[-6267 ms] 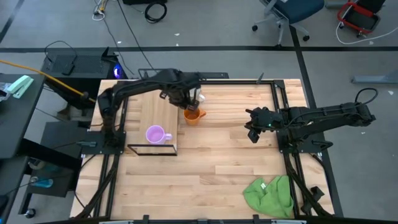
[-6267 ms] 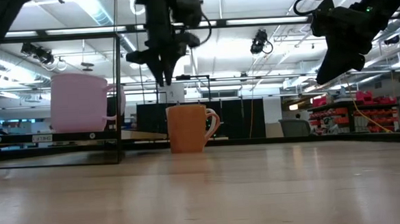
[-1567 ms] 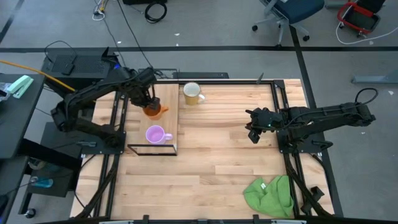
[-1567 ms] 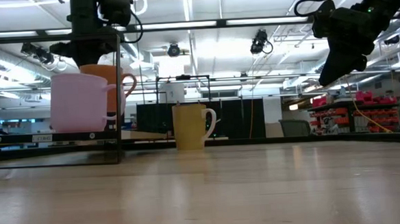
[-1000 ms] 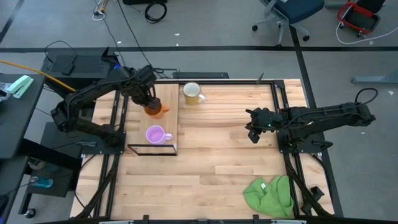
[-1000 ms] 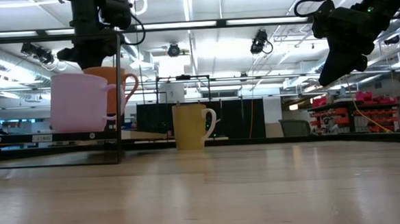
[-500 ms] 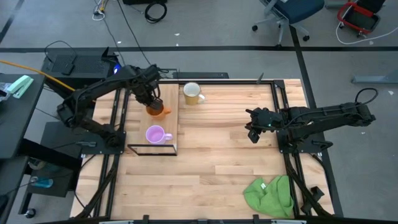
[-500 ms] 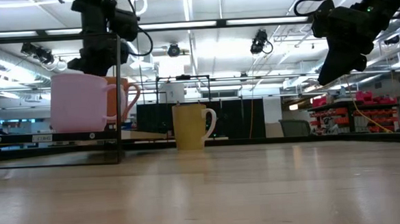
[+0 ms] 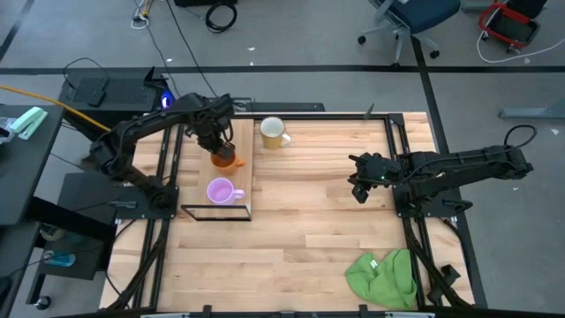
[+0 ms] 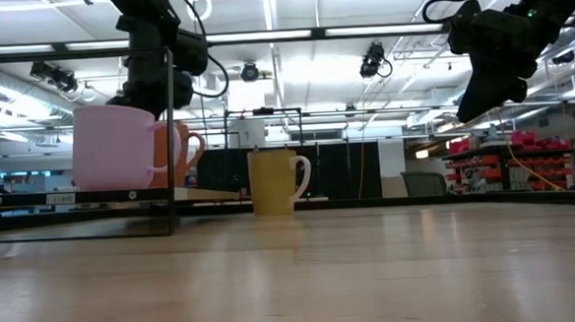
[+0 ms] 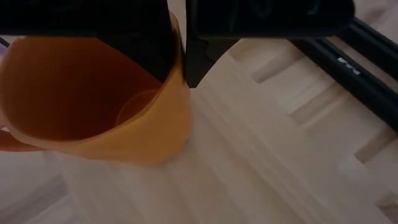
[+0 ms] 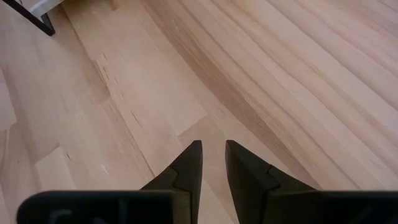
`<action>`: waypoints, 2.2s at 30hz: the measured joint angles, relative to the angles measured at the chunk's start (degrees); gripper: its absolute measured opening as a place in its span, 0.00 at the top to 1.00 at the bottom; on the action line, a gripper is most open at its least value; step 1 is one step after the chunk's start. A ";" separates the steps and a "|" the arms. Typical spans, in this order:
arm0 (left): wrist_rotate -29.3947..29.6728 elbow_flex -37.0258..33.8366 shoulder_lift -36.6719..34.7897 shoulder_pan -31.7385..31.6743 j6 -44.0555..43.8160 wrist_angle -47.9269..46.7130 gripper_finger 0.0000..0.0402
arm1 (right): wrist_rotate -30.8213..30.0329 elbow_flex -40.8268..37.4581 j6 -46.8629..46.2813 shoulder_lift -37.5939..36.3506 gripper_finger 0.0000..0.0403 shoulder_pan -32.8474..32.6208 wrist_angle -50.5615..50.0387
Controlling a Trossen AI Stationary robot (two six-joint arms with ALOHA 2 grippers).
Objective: Stack small to large cups/mugs on shelf
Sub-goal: Put the orange mug on the shelf, then put the yellow mug on the shelf
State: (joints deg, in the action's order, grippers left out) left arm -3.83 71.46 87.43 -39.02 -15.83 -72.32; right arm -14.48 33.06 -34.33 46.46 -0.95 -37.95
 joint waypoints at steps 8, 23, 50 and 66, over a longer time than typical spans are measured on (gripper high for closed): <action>0.07 0.00 1.17 -0.10 -0.03 1.10 0.94 | 0.00 0.00 0.00 -0.01 0.81 0.01 -0.02; 0.04 0.00 1.17 -0.07 -0.42 0.43 0.86 | 0.00 0.00 0.00 -0.01 0.81 0.00 -0.04; -0.11 0.09 -3.67 -1.74 -1.52 -0.29 0.71 | 0.43 0.00 0.00 0.00 0.81 0.01 -0.09; -3.62 0.49 -12.62 -1.25 -6.06 15.51 0.68 | 0.42 0.00 0.00 -0.01 0.81 0.01 0.16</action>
State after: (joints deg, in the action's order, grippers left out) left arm -7.45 71.95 74.81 -40.27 -21.89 -56.82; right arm -14.06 33.06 -34.33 46.44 -0.94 -37.80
